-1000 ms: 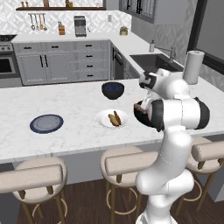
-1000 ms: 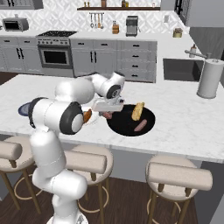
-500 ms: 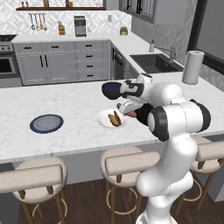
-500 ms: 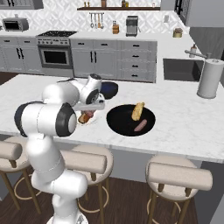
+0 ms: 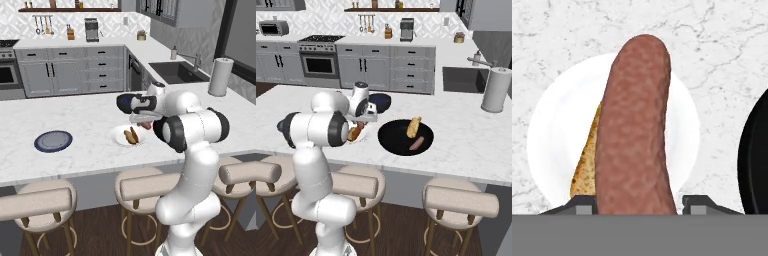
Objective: Place one bun and one sausage from the bowl on each plate.
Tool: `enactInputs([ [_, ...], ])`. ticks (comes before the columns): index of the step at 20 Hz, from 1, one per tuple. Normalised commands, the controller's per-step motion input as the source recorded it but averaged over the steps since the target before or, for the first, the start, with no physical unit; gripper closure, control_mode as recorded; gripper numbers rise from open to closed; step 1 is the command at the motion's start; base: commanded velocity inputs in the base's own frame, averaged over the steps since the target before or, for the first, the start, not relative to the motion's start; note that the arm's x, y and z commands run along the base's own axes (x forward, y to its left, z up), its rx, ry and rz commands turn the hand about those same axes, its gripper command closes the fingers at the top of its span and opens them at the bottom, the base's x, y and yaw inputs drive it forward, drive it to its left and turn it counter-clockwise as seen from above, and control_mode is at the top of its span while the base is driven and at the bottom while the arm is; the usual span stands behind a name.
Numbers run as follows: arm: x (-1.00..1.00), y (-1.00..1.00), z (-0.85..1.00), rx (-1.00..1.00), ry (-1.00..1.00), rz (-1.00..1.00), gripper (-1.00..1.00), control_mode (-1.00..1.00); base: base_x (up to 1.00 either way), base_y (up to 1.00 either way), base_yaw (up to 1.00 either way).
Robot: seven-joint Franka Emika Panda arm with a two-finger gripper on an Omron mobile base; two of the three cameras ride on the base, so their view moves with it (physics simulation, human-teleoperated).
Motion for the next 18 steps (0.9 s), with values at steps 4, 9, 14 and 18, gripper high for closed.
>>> enactInputs([
  [4,0.30,0.00,-0.49,-0.04,0.00,-0.13,1.00,-1.00,0.00,0.00,0.00],
  [9,0.29,-0.02,-0.30,0.00,0.00,-0.07,1.00,-1.00,0.00,0.00,0.00],
  [14,0.14,-0.07,-0.17,0.00,0.00,-0.06,1.00,-1.00,0.00,0.00,0.00],
  [18,0.09,0.00,-0.28,0.00,0.00,-0.04,1.00,-1.00,0.00,0.00,0.00],
])
